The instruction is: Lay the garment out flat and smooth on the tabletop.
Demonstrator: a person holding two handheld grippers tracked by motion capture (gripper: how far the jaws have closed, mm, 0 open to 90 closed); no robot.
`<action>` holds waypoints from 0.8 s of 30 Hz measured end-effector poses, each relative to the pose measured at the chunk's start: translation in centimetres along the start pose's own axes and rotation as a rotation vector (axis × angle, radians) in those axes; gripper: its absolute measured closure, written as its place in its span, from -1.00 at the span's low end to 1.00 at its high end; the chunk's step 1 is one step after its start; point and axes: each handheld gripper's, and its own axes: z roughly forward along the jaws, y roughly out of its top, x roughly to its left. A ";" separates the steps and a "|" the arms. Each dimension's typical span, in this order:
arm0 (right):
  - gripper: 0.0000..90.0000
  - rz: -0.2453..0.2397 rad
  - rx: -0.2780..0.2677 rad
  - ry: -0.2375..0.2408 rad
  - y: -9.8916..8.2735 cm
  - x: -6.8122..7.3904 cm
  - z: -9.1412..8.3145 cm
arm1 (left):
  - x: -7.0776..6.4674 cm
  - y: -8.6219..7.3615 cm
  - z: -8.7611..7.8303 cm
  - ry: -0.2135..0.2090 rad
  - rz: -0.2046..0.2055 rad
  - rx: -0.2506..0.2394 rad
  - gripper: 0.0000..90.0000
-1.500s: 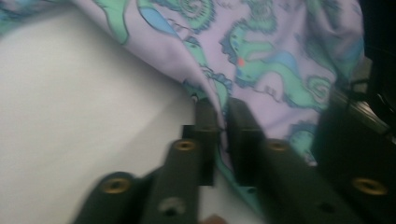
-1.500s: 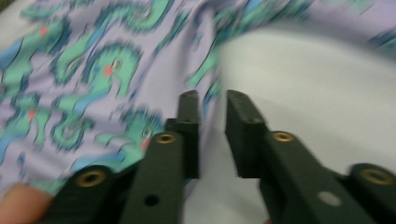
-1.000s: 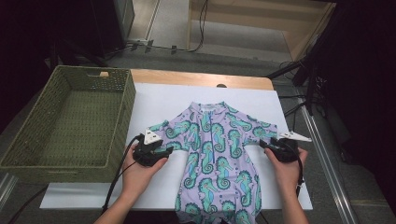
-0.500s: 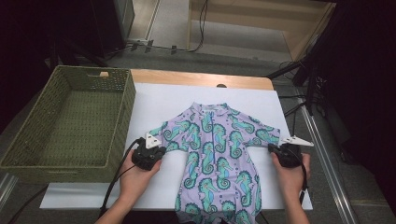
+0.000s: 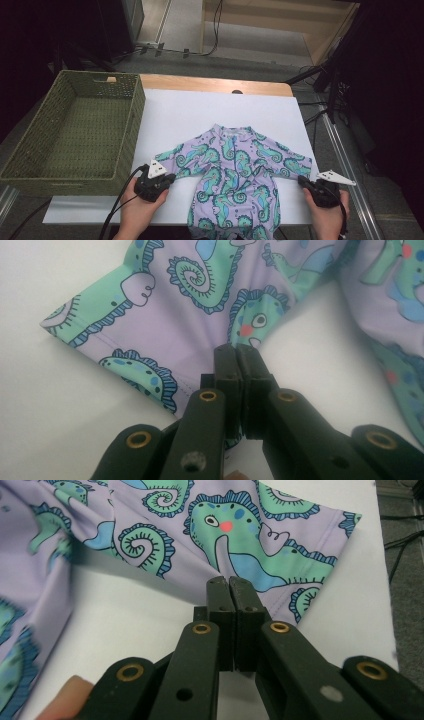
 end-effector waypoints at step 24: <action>0.36 -0.203 -0.062 0.192 8.6 2.0 6.1 | 2.5 9.1 6.0 -0.036 0.028 -0.048 0.20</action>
